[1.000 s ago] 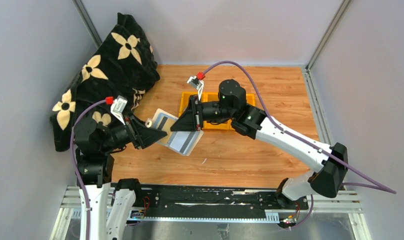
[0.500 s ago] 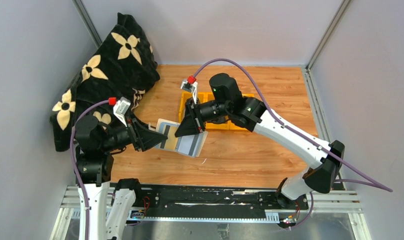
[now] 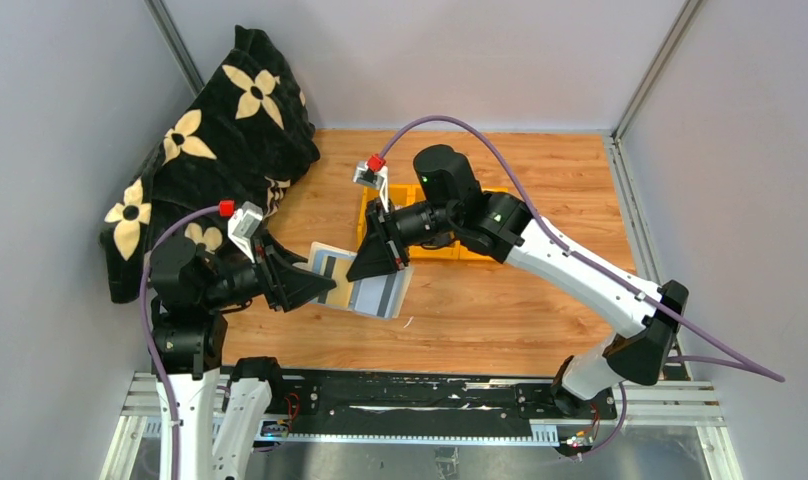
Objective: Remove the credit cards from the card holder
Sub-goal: Remove the credit card from the card holder.
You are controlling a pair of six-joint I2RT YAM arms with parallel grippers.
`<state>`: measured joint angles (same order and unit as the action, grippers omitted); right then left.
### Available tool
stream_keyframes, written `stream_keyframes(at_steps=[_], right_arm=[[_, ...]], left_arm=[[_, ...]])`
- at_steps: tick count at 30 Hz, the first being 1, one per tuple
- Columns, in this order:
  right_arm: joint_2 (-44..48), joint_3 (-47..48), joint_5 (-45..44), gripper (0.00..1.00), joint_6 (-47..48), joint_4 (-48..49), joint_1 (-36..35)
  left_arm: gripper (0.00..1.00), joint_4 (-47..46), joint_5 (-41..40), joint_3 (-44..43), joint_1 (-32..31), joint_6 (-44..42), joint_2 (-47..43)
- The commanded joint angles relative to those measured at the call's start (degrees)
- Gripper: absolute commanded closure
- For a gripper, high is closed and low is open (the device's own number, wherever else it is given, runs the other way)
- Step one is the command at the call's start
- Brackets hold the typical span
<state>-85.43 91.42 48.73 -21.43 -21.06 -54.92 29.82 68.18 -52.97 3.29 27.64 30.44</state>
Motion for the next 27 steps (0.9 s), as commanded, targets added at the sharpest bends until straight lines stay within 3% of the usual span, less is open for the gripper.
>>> stream_keyframes(at_steps=[1,11,14,17,19,24,27], right_arm=[[-2.0,3.8,2.7,1.0,-0.4,1.2,-2.1],[-0.7,2.0,5.0,0.97,0.5,2.5,-2.4],[0.7,-0.7,7.0,0.84,-0.6,6.7,-1.8],[3.4,-5.2,6.7,0.59,-4.9,13.9,1.3],[5.5,-8.0,4.4,0.51,-8.3,18.0,4.0],[14.3,-12.5,-12.3,0.5,-9.0,19.4,8.2],[20.6,-16.8,-19.3,0.59,-11.5,23.2,8.3]], left_arm=[[0.53,0.3,3.3,1.6,0.0,0.3,-1.2],[0.87,0.7,8.1,0.6,0.0,0.3,0.3],[0.95,0.8,9.8,0.0,0.0,1.1,1.0],[0.98,0.9,10.0,-1.1,0.0,2.3,1.2],[0.99,0.9,8.6,-2.0,0.0,3.2,1.3],[1.0,0.8,1.1,-3.9,0.1,5.9,1.4],[1.0,0.1,-2.8,-4.4,0.1,8.3,1.9]])
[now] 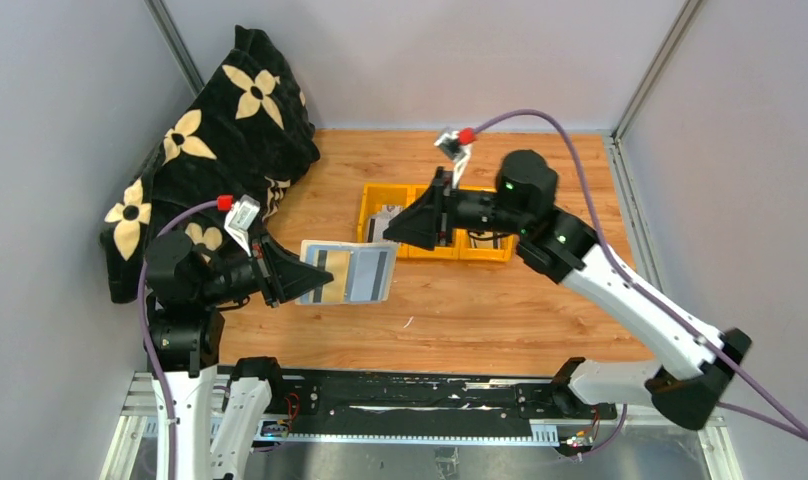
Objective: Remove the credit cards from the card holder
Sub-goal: Remove the credit card from the card holder.
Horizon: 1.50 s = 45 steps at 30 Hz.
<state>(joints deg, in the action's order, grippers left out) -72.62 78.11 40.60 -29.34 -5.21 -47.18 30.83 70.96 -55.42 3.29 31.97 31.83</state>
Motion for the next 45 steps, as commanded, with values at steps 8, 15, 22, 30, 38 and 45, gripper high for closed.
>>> stream_keyframes(at_steps=[8,15,22,30,38,45], right_arm=[[7.2,-12.3,-1.9,0.62,-18.5,24.6,-3.9],[1.6,-11.4,0.1,0.62,-19.4,26.8,-8.2],[-0.3,-10.1,-2.8,0.61,-16.5,21.2,-8.5],[-2.9,-7.7,-3.0,0.6,-17.1,21.0,-8.5],[-5.7,-6.8,-0.3,0.61,-21.4,28.0,-8.6],[-6.0,-9.5,1.8,0.78,-26.9,38.2,-8.7]], left_arm=[[1.0,-20.0,-9.0,5.0,0.1,22.1,-1.2],[1.0,-22.8,-7.2,5.0,0.0,24.5,-1.3],[1.0,-24.0,-4.7,3.9,0.1,25.1,-1.4],[1.0,-27.6,-2.4,3.6,0.1,28.0,-1.9],[1.0,-27.9,-1.7,3.4,0.1,28.5,-2.4],[0.94,-27.2,-1.9,3.4,0.1,27.9,-2.4]])
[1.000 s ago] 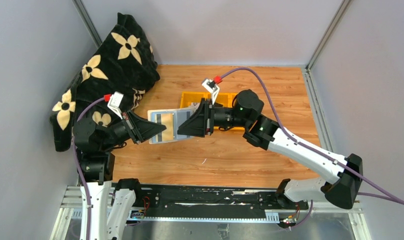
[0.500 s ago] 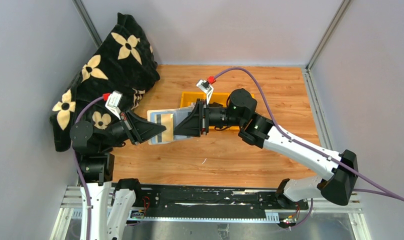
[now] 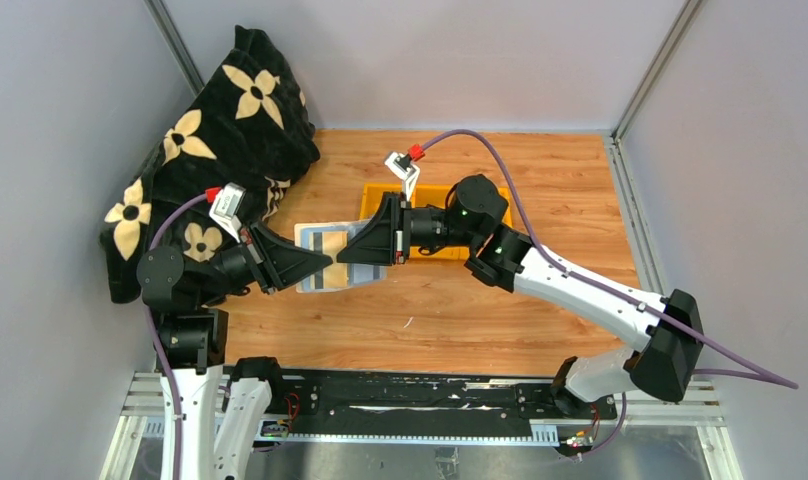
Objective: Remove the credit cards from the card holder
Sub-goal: Remove the credit card from the card holder.
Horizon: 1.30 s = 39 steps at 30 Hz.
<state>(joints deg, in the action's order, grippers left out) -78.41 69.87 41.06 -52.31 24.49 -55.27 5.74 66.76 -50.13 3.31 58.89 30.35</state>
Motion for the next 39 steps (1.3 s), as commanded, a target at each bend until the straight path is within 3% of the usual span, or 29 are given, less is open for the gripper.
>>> stream_keyframes(at_steps=[1,6,16,26,28,32,39], right_arm=[[0.0,-1.8,1.5,0.82,-4.6,10.5,-0.6],[1.9,-5.0,0.9,1.0,-5.4,13.5,-0.6],[4.9,-9.9,-0.2,1.0,-6.4,17.6,0.0],[8.4,-13.0,-0.7,1.0,-5.0,15.4,0.7],[9.4,-12.8,0.2,1.0,-4.1,12.1,1.9],[14.1,-11.5,-0.2,1.0,3.0,-1.3,6.4],[20.9,-9.8,-4.4,1.0,15.0,-27.9,20.2]], left_arm=[[0.9,-1.8,2.2,-1.9,0.0,0.8,-0.9],[0.84,-2.0,2.4,-2.4,0.0,1.2,-0.7],[0.87,-3.5,2.6,-3.0,0.0,3.4,-0.9],[1.0,-3.8,1.2,-3.6,0.0,3.1,-0.5],[1.0,-2.4,1.2,-4.1,0.0,1.3,0.0],[1.0,8.5,0.1,-7.6,0.0,-10.4,0.9],[1.0,20.0,0.0,-11.8,0.0,-23.5,2.5]])
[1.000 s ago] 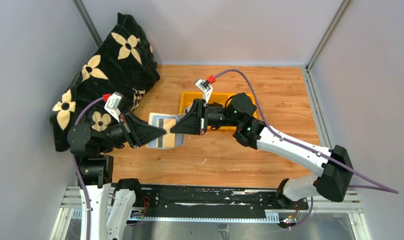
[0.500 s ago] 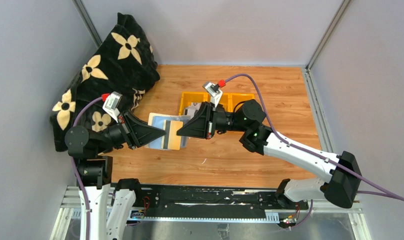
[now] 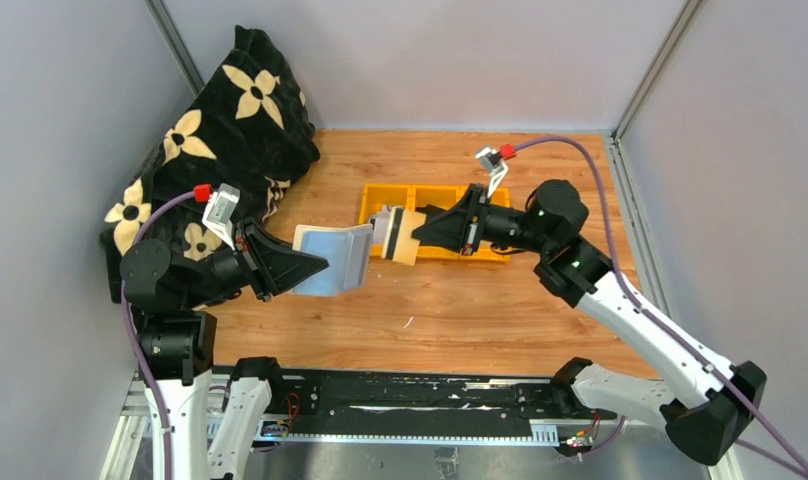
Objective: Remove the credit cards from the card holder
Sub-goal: Remove the credit card from the card holder, then place the credit card in the storage box.
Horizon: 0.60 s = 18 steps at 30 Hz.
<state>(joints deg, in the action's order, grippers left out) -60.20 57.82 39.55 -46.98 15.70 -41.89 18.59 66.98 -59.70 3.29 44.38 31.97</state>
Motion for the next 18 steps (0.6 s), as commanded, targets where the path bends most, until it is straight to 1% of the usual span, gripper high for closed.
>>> stream_keyframes(at_steps=[1,5,6,9,11,15,18], right_arm=[[3.2,2.2,-3.6,1.0,11.4,-21.8,9.3],[3.6,1.7,-10.0,1.0,18.1,-32.1,19.2],[3.0,1.3,-11.3,1.0,19.2,-33.5,22.5],[0.3,0.5,-15.9,1.0,22.8,-36.7,27.4],[-2.2,0.4,-19.7,1.0,24.8,-37.9,29.5],[-9.0,1.7,-25.2,1.0,28.0,-38.1,31.5],[-16.6,4.7,-26.1,1.0,30.1,-38.4,31.5]], left_arm=[[1.0,7.8,-0.1,-2.4,0.1,-9.7,1.2],[1.0,7.9,0.3,-2.6,0.1,-10.0,1.5],[1.0,7.9,0.3,-2.7,0.1,-10.1,1.6],[1.0,7.9,0.7,-3.1,0.0,-10.3,1.6],[1.0,8.0,1.1,-3.3,0.0,-10.4,1.6],[1.0,8.0,1.5,-3.4,0.1,-10.3,1.5],[1.0,8.0,1.9,-3.7,0.0,-10.2,1.4]])
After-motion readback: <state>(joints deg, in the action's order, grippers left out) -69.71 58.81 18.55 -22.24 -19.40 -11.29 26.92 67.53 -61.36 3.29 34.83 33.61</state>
